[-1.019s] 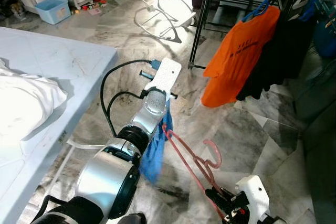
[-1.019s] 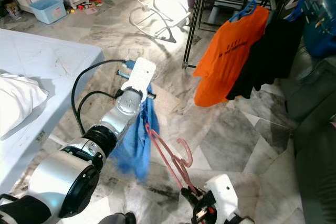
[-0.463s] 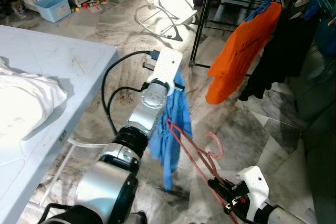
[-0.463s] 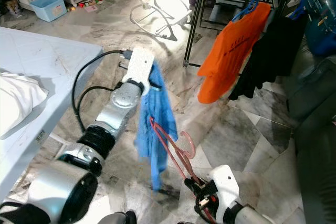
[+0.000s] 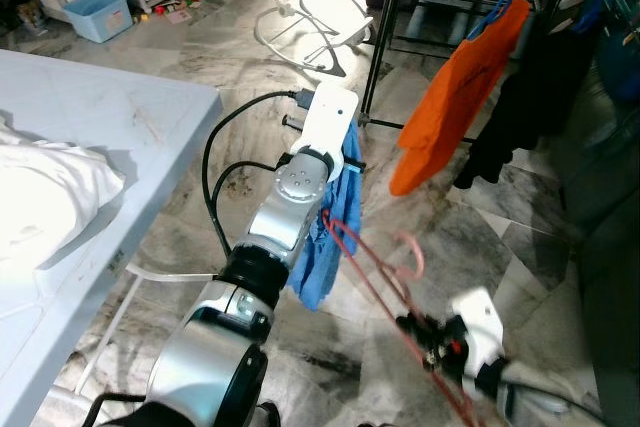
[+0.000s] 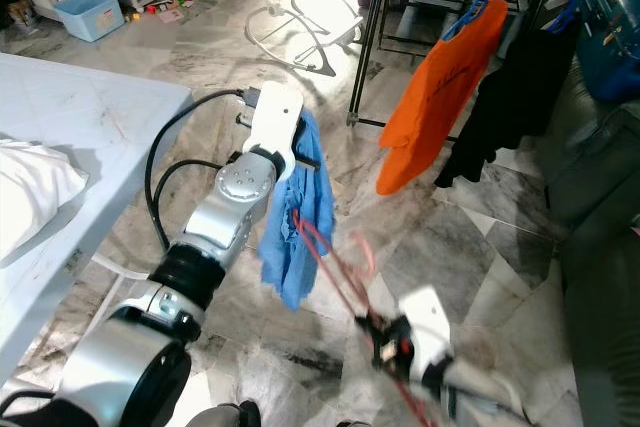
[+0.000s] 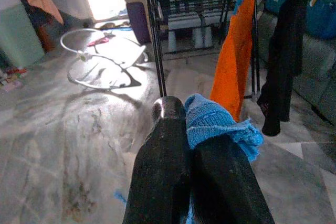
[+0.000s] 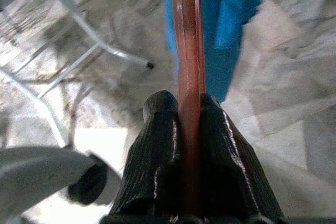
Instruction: Hang hanger
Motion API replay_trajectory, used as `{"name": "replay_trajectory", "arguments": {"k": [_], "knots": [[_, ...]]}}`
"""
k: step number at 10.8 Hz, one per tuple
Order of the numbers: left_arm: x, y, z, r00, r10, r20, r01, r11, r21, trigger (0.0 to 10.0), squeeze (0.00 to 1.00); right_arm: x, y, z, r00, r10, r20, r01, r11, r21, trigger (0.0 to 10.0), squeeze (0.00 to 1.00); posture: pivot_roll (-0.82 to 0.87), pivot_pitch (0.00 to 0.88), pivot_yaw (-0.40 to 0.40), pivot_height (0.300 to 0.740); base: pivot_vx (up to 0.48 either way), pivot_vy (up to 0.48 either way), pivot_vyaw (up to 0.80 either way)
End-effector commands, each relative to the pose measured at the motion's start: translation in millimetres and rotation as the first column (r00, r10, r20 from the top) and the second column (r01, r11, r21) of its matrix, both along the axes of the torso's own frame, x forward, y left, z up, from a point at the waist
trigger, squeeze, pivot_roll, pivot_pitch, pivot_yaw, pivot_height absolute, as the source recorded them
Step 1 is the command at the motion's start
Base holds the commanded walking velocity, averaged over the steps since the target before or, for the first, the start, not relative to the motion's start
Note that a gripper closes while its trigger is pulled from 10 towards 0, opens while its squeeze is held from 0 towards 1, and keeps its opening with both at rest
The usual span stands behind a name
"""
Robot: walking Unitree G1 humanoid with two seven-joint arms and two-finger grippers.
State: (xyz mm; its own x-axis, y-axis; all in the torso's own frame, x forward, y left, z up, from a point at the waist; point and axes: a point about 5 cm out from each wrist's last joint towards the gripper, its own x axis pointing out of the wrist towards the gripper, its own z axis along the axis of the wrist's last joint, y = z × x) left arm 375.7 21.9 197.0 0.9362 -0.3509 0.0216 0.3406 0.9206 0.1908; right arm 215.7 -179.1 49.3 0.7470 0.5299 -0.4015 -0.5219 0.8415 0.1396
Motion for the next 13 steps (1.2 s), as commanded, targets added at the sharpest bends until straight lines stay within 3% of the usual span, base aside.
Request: {"name": "replay_trajectory", "arguments": {"k": [1, 4, 6, 7, 9, 10, 11, 12, 13], "knots": [[-2.5, -2.0, 4.6, 1.000, -0.018, 0.010, 0.018, 1.000, -0.001, 10.0, 0.00, 5.1, -5.7, -0.3, 0.999, -0.029, 0.019, 0.029, 1.000, -0.011, 10.0, 0.00, 0.09, 0.135, -0.036, 0.740, 0.000, 0.000, 0.00], [-10.6, -3.1, -6.1, 0.998, -0.063, -0.005, 0.063, 0.998, 0.017, 10.0, 0.00, 42.8, -7.2, 1.0, 0.992, -0.108, 0.060, 0.106, 0.994, 0.031, 10.0, 0.00, 0.11, 0.134, -0.044, 0.740, 0.000, 0.000, 0.00], [-15.6, -8.7, -5.4, 0.994, -0.112, 0.016, 0.112, 0.994, 0.002, 10.0, 0.00, 50.6, 2.1, 2.5, 0.994, -0.075, 0.073, 0.073, 0.997, 0.029, 10.0, 0.00, 0.11, 0.138, -0.052, 0.740, 0.000, 0.000, 0.00], [-20.1, -13.7, -2.7, 0.981, -0.195, 0.027, 0.195, 0.981, -0.008, 10.0, 0.00, 53.4, 1.1, -2.4, 0.991, -0.118, 0.061, 0.114, 0.991, 0.069, 10.0, 0.00, 0.11, 0.142, -0.052, 0.740, 0.000, 0.000, 0.00], [-29.1, -15.4, -11.7, 0.939, -0.343, -0.007, 0.343, 0.939, 0.022, 10.0, 0.00, 51.0, 0.5, -6.9, 0.984, -0.178, 0.022, 0.172, 0.970, 0.170, 10.0, 0.00, 0.11, 0.147, -0.068, 0.740, 0.000, 0.000, 0.00], [-33.4, -14.3, -17.3, 0.889, -0.454, -0.070, 0.457, 0.888, 0.045, 10.0, 0.00, 45.9, -3.9, -19.3, 0.974, -0.219, -0.049, 0.224, 0.954, 0.201, 10.0, 0.00, 0.11, 0.155, -0.079, 0.740, 0.000, 0.000, 0.00], [-36.3, -15.2, -16.7, 0.859, -0.507, -0.073, 0.511, 0.859, 0.047, 10.0, 0.00, 42.9, -8.0, -25.9, 0.967, -0.244, -0.073, 0.254, 0.948, 0.193, 10.0, 0.00, 0.11, 0.157, -0.082, 0.740, 0.000, 0.000, 0.00], [-35.8, -14.9, -6.9, 0.843, -0.537, -0.032, 0.538, 0.842, 0.038, 10.0, 0.00, 38.7, -21.8, -35.4, 0.929, -0.352, -0.114, 0.368, 0.908, 0.199, 10.0, 0.00, 0.10, 0.159, -0.078, 0.740, 0.000, 0.000, 0.00], [-25.9, -5.5, -13.0, 0.897, -0.440, -0.040, 0.441, 0.897, 0.039, 10.0, 0.00, 34.9, -34.4, -37.8, 0.890, -0.437, -0.128, 0.455, 0.867, 0.205, 10.0, 0.00, 0.10, 0.158, -0.075, 0.740, 0.000, 0.000, 0.00]]}}
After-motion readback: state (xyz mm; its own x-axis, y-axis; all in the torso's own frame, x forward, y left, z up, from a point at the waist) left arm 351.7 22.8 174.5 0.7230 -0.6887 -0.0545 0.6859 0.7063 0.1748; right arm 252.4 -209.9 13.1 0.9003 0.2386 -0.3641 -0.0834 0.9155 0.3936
